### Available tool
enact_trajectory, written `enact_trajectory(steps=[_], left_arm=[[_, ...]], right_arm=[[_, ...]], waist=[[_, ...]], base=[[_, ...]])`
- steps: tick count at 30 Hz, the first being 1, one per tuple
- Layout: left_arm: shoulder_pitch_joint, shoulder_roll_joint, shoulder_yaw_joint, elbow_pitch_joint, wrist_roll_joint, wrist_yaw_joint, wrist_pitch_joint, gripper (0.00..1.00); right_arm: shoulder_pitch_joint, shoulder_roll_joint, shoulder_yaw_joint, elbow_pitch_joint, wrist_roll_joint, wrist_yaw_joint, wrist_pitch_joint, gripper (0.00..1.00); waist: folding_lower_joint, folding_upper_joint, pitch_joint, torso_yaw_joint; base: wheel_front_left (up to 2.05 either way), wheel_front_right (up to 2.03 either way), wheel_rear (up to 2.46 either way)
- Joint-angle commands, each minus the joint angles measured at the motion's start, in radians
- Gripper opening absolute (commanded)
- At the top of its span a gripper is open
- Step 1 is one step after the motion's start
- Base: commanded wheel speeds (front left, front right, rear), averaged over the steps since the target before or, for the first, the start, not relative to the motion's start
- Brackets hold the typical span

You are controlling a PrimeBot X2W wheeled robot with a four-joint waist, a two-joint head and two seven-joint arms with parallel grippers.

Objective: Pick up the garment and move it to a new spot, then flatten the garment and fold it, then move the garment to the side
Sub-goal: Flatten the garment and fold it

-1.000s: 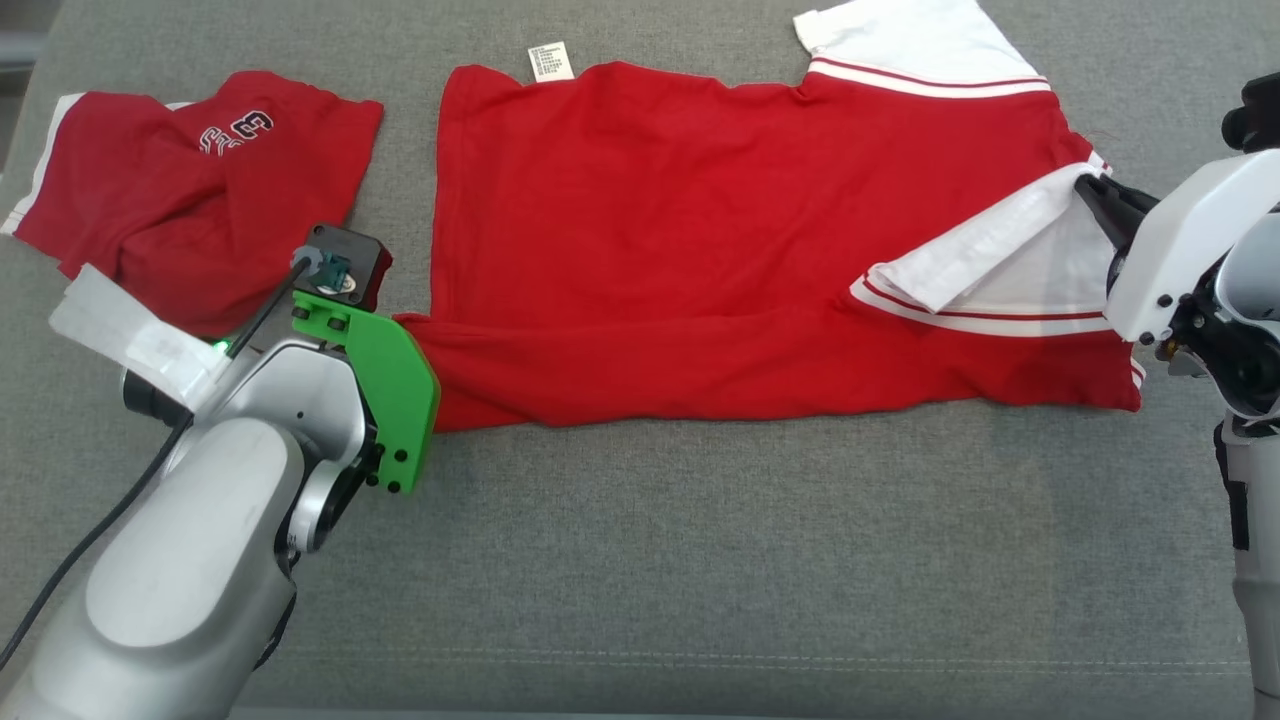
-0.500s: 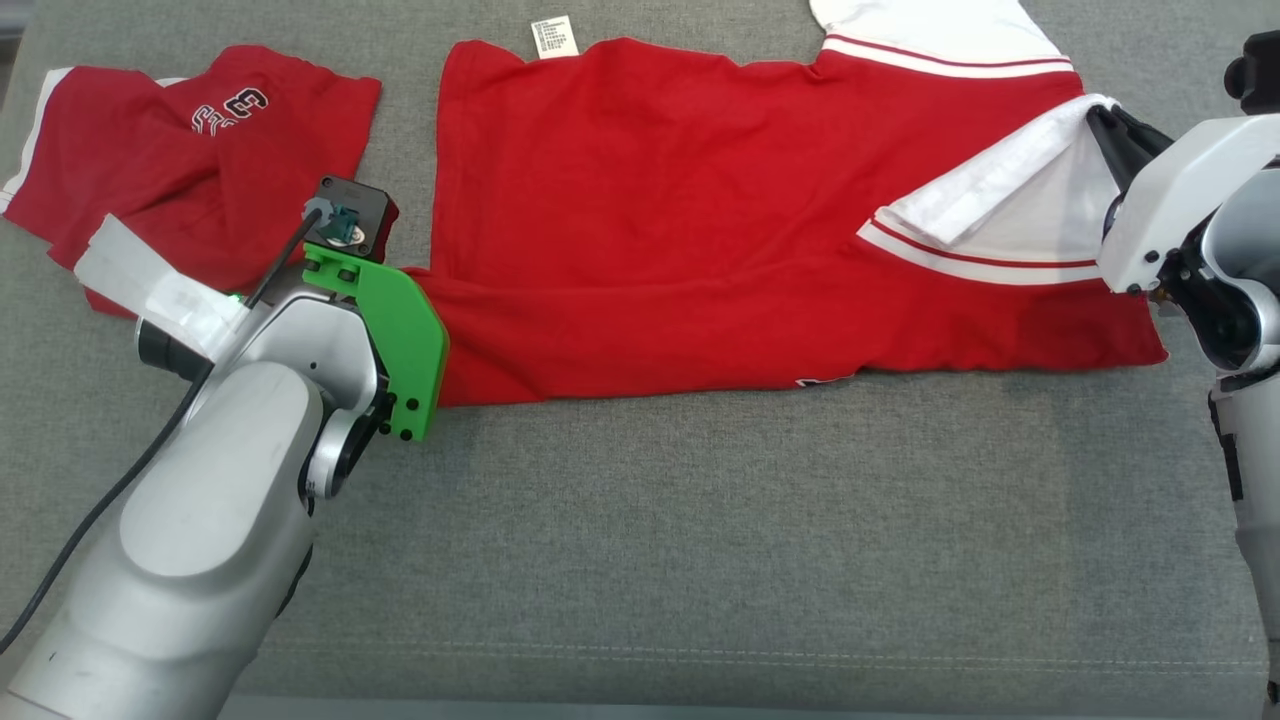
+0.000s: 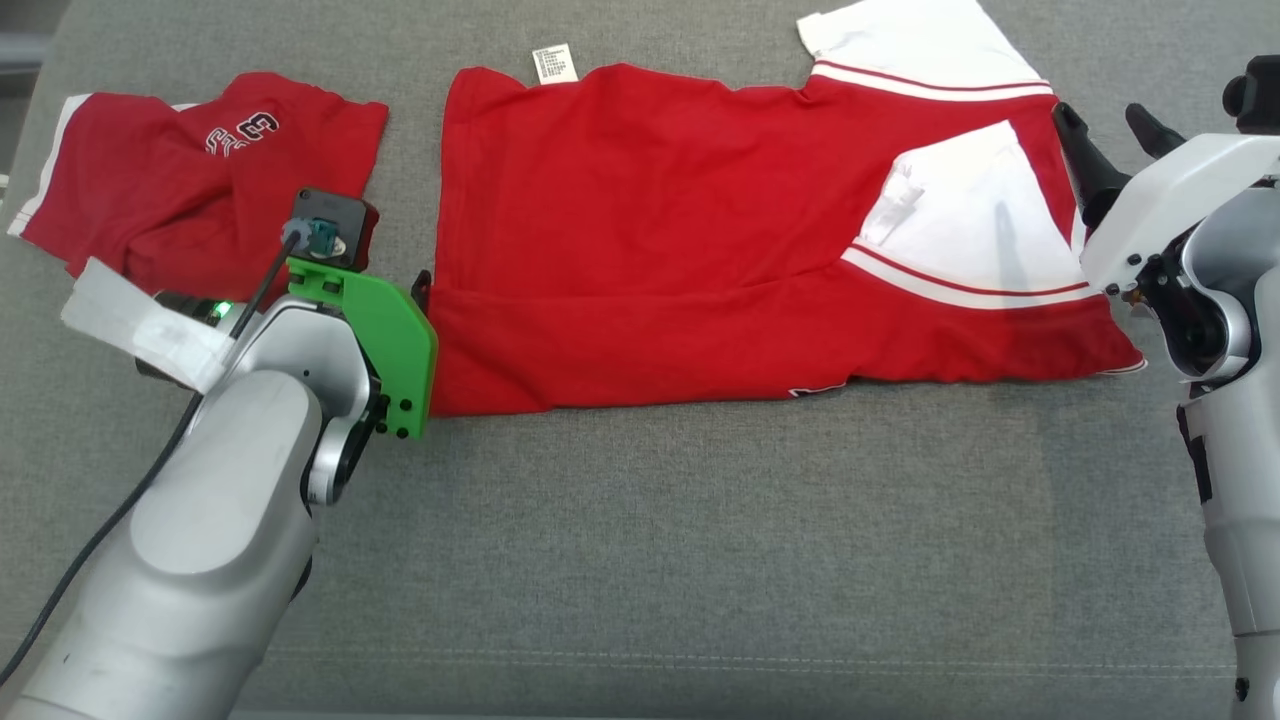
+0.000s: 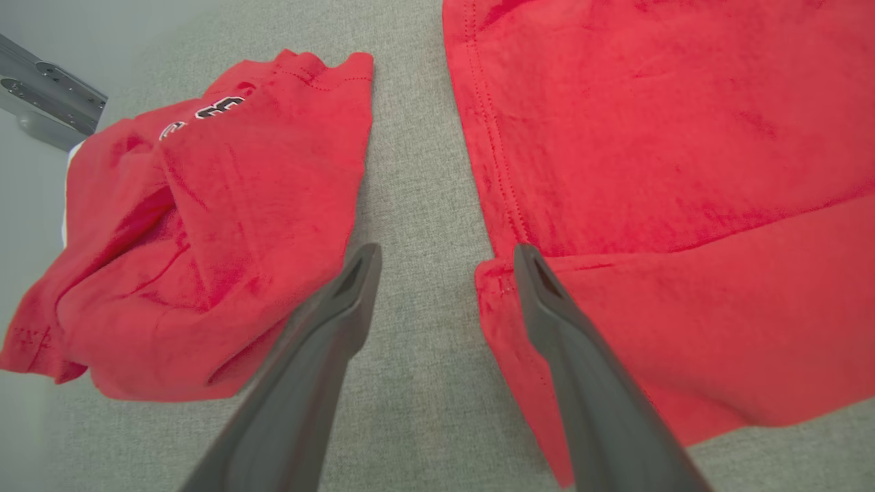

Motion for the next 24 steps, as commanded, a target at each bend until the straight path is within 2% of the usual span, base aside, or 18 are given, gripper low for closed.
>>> enact_trajectory(steps=[1, 10, 15, 24], left_arm=[[0.020, 0.002, 0.007, 0.004, -0.002, 0.005, -0.019, 1.00], [0.190, 0.005, 0.030, -0.045, -0.014, 0.055, -0.222, 1.00], [0.326, 0.005, 0.045, -0.106, -0.027, 0.083, -0.356, 1.00], [0.402, -0.011, 0.048, -0.093, -0.038, 0.112, -0.424, 1.00]], right_arm=[[-0.001, 0.003, -0.008, 0.002, -0.010, 0.000, -0.018, 1.00], [0.167, 0.026, -0.066, -0.056, -0.050, 0.000, -0.066, 1.00], [0.315, 0.079, -0.157, -0.102, -0.091, 0.000, -0.039, 1.00], [0.382, 0.156, -0.240, -0.106, -0.156, 0.000, -0.027, 1.00]], waist=[[0.0000, 0.0000, -0.020, -0.001], [0.0000, 0.0000, -0.137, -0.007], [0.0000, 0.0000, -0.179, -0.023], [0.0000, 0.0000, -0.163, -0.041]], base=[[0.00, 0.00, 0.00], [0.00, 0.00, 0.00], [0.00, 0.00, 0.00], [0.00, 0.00, 0.00]])
